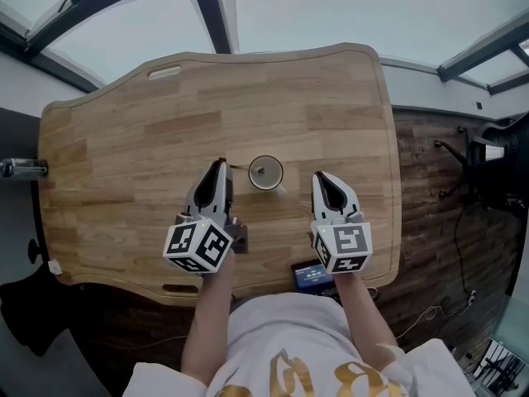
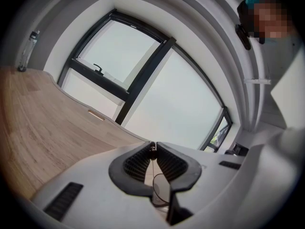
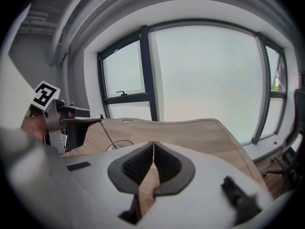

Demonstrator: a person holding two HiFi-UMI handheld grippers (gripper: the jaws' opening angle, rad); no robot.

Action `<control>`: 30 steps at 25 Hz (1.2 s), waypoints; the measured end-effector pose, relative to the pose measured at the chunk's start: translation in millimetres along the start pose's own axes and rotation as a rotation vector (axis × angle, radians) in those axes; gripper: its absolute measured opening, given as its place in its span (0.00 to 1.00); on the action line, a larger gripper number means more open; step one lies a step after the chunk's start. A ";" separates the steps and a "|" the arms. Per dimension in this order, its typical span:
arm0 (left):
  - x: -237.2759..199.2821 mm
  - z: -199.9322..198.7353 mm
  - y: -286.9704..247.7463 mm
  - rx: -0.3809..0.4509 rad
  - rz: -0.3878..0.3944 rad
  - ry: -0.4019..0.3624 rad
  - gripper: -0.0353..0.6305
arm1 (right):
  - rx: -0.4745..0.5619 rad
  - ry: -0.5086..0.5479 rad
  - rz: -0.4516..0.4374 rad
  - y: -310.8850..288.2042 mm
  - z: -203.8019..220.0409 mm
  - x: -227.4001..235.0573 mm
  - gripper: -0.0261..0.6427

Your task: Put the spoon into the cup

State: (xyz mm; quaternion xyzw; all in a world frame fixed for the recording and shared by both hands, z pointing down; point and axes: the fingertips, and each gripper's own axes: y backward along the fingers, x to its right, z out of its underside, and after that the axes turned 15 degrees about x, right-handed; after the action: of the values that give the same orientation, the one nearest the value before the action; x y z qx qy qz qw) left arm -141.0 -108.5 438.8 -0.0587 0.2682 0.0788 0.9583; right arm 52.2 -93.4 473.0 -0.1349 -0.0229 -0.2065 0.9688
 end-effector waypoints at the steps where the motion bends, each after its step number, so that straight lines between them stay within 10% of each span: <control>1: 0.0 0.9 -0.2 -0.002 0.000 -0.001 0.13 | -0.001 0.000 -0.002 -0.3 0.1 0.0 0.09; 30: 0.0 23.5 -8.4 -0.040 -0.013 -0.002 0.13 | -0.025 -0.007 -0.022 -10.4 12.0 7.8 0.09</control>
State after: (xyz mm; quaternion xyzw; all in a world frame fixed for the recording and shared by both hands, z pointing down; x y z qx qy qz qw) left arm -127.6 -113.2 459.3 -0.0794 0.2650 0.0781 0.9578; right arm 55.3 -102.4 487.9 -0.1476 -0.0249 -0.2169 0.9646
